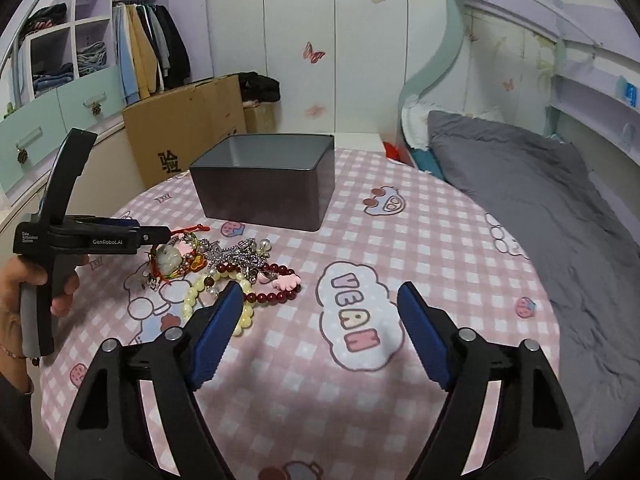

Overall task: Organize jewelry
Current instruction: 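Move the right tool to the jewelry pile and grasp the red string bracelet, then carry the red string bracelet with the right tool into the grey metal box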

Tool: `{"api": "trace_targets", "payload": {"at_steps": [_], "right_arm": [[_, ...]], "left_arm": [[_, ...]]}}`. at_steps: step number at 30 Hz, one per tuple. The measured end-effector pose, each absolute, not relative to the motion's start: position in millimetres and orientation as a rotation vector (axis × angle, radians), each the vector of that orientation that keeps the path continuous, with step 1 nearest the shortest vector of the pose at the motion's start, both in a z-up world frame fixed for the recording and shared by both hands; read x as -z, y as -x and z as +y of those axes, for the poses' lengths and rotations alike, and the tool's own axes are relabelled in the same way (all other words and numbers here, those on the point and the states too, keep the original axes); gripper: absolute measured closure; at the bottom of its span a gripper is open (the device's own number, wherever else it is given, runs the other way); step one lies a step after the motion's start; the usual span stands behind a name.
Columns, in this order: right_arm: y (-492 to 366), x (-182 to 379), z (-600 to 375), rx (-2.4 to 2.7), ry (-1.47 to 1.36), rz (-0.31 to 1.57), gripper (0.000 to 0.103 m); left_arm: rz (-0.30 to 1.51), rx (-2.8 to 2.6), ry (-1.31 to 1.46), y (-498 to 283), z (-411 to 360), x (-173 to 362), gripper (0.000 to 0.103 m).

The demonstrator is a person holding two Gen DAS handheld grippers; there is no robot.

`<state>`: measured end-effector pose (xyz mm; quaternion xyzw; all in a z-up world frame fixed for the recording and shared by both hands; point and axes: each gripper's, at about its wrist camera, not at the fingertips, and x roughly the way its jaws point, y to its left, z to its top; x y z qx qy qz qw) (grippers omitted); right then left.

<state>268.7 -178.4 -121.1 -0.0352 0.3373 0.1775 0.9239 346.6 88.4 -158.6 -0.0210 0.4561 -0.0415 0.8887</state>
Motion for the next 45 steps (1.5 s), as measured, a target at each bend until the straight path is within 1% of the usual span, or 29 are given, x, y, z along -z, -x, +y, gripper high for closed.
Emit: {"api": "trace_targets", "payload": {"at_steps": [1, 4, 6, 7, 8, 9, 10, 11, 14, 16, 19, 24, 27, 30, 31, 37, 41, 42, 43, 44, 45], "right_arm": [[-272, 122, -178, -0.375, 0.064, 0.703, 0.029], [-278, 125, -175, -0.391, 0.062, 0.723, 0.03], [-281, 126, -174, -0.404, 0.056, 0.736, 0.03], [-283, 127, -174, -0.41, 0.054, 0.744, 0.03], [-284, 128, -173, -0.414, 0.052, 0.751, 0.031], [-286, 129, -172, -0.418, 0.048, 0.759, 0.034], [-287, 130, -172, -0.421, 0.045, 0.764, 0.035], [-288, 131, -172, -0.426, 0.041, 0.77, 0.036], [-289, 132, -172, -0.436, 0.031, 0.786, 0.042], [-291, 132, -173, -0.445, 0.02, 0.795, 0.049], [-292, 131, -174, -0.442, 0.019, 0.803, 0.054], [-295, 130, -176, -0.427, 0.037, 0.818, 0.057], [-293, 130, -173, -0.45, 0.052, 0.831, 0.058], [-287, 128, -158, -0.49, 0.117, 0.825, 0.059], [-285, 128, -150, -0.515, 0.138, 0.824, 0.063], [-279, 135, -105, -0.592, 0.289, 0.816, 0.077], [-281, 146, -84, -0.598, 0.399, 0.815, 0.081], [-281, 148, -80, -0.588, 0.435, 0.811, 0.085], [-282, 149, -79, -0.572, 0.455, 0.81, 0.097], [-284, 149, -81, -0.561, 0.452, 0.813, 0.103], [-286, 147, -85, -0.552, 0.434, 0.815, 0.103]], "left_arm": [[0.945, 0.074, 0.021, -347, 88, 159, 0.042], [0.957, 0.07, -0.021, -347, 84, 159, 0.045], [0.956, 0.076, -0.048, -345, 81, 158, 0.052], [0.948, 0.091, -0.062, -344, 78, 157, 0.062], [0.936, 0.102, -0.074, -342, 76, 157, 0.081], [0.928, 0.108, -0.087, -341, 76, 157, 0.088], [0.918, 0.116, -0.106, -339, 73, 157, 0.094], [0.907, 0.122, -0.115, -337, 71, 157, 0.096], [0.894, 0.147, -0.083, -335, 75, 158, 0.099], [0.883, 0.184, -0.035, -333, 79, 153, 0.1], [0.852, 0.205, -0.001, -327, 84, 140, 0.1], [0.79, 0.291, 0.087, -316, 90, 110, 0.1], [0.75, 0.349, 0.122, -306, 91, 93, 0.1], [0.724, 0.385, 0.135, -297, 86, 81, 0.1], [0.718, 0.394, 0.132, -296, 85, 79, 0.1], [0.686, 0.442, 0.114, -279, 77, 64, 0.1], [0.686, 0.455, 0.112, -274, 77, 61, 0.1], [0.687, 0.46, 0.114, -274, 76, 61, 0.1], [0.689, 0.465, 0.114, -274, 77, 61, 0.1], [0.69, 0.467, 0.112, -274, 76, 61, 0.1], [0.69, 0.466, 0.108, -273, 75, 60, 0.1]]}}
